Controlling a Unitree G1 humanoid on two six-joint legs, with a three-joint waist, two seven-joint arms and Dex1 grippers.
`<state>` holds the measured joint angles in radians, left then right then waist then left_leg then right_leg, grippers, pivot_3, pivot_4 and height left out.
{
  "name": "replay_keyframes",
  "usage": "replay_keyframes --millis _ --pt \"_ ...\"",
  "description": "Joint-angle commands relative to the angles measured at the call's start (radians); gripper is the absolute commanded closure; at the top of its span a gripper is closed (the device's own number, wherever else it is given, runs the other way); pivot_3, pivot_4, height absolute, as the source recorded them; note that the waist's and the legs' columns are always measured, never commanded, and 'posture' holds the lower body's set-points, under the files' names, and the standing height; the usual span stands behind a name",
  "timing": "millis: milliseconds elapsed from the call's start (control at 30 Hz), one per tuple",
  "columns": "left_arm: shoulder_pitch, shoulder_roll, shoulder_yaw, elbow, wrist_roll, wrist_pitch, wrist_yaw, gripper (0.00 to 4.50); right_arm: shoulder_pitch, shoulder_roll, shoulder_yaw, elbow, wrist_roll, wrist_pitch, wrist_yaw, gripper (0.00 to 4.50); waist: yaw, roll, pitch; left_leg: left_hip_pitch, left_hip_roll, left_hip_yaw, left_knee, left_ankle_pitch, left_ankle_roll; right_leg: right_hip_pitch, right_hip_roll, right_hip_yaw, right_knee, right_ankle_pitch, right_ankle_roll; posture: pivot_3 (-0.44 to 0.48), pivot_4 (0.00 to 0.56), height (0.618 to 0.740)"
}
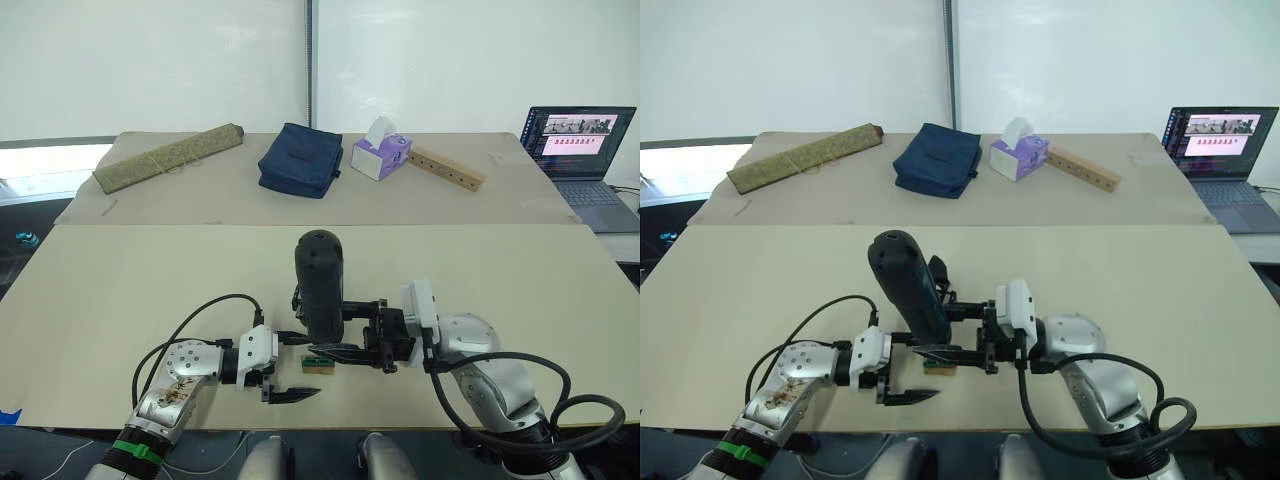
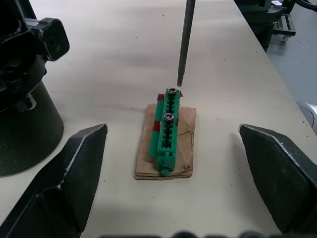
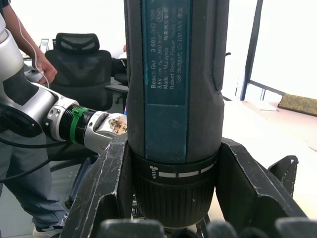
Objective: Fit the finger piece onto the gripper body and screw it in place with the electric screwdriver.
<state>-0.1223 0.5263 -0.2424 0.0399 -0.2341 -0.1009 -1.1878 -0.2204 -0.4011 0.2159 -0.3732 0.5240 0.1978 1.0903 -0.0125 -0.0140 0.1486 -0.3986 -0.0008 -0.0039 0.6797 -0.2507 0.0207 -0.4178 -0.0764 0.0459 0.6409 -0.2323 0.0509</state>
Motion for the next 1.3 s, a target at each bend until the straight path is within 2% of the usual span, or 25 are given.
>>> replay_keyframes --millis 33,867,1300 --pt "0.023 0.005 -0.026 0.015 0.02 0.034 0.005 0.0 -0.022 0.012 -0.01 -0.026 0.011 -0.044 0.006 2.6 0.0 0.0 0.0 0.0 0.0 0.0 0.0 0.0 0.0 0.0 0.0 0.0 0.0 0.0 0.0 0.0 0.15 0.74" --pt "0.024 0.005 -0.025 -0.002 0.016 0.06 0.006 0.0 -0.025 0.004 -0.019 -0.023 0.017 -0.043 0.009 2.6 0.0 0.0 0.0 0.0 0.0 0.0 0.0 0.0 0.0 0.0 0.0 0.0 0.0 0.0 0.0 0.0 0.15 0.74" --pt "0.037 0.002 -0.026 0.044 0.023 0.013 0.0 0.0 -0.028 0.003 -0.021 -0.012 0.014 -0.046 0.013 2.6 0.0 0.0 0.0 0.0 0.0 0.0 0.0 0.0 0.0 0.0 0.0 0.0 0.0 0.0 0.0 0.0 0.15 0.74"
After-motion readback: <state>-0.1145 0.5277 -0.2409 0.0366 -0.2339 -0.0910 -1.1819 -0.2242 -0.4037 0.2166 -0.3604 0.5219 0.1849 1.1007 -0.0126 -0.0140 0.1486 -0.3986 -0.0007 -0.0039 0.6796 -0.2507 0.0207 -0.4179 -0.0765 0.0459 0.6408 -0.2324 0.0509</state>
